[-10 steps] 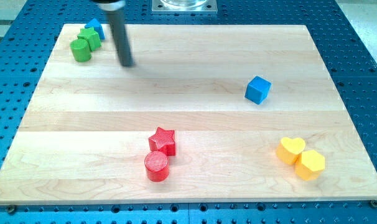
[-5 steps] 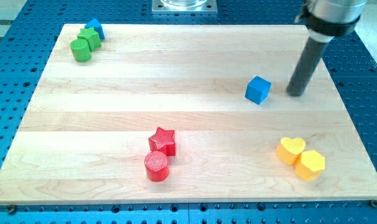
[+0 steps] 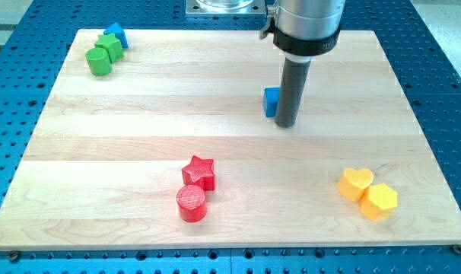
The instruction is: Move the green circle and blue cube to the top left corner of the board
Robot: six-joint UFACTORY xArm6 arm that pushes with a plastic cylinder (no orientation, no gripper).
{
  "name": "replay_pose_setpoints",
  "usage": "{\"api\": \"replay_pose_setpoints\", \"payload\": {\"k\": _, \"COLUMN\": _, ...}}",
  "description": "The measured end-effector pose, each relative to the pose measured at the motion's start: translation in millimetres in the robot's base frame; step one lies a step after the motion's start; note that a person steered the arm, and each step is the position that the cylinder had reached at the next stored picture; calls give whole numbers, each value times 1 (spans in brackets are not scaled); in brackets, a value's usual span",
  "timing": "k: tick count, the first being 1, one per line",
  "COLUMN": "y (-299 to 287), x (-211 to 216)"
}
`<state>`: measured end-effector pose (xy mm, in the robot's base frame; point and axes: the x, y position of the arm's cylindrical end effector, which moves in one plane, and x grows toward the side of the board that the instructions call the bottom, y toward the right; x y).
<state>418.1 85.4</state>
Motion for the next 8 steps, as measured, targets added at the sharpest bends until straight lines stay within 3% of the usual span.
{"api": "replay_pose_setpoints", "payload": {"k": 1, "y": -37, "x": -31}}
{"api": "replay_pose_setpoints", "payload": {"k": 2, "y": -6, "x": -30}}
{"api": "replay_pose_setpoints", "payload": {"k": 3, "y": 5, "x": -56}}
{"api": "replay_pose_setpoints", "payload": {"k": 4, "y": -60, "x": -71}}
{"api": "replay_pose_setpoints", "payload": {"k": 5, "y": -52, "x": -68}}
{"api": "replay_pose_setpoints", "payload": {"k": 6, "y": -157, "x": -80}}
{"api": "replay_pose_setpoints", "payload": {"k": 8, "y": -148, "x": -107}}
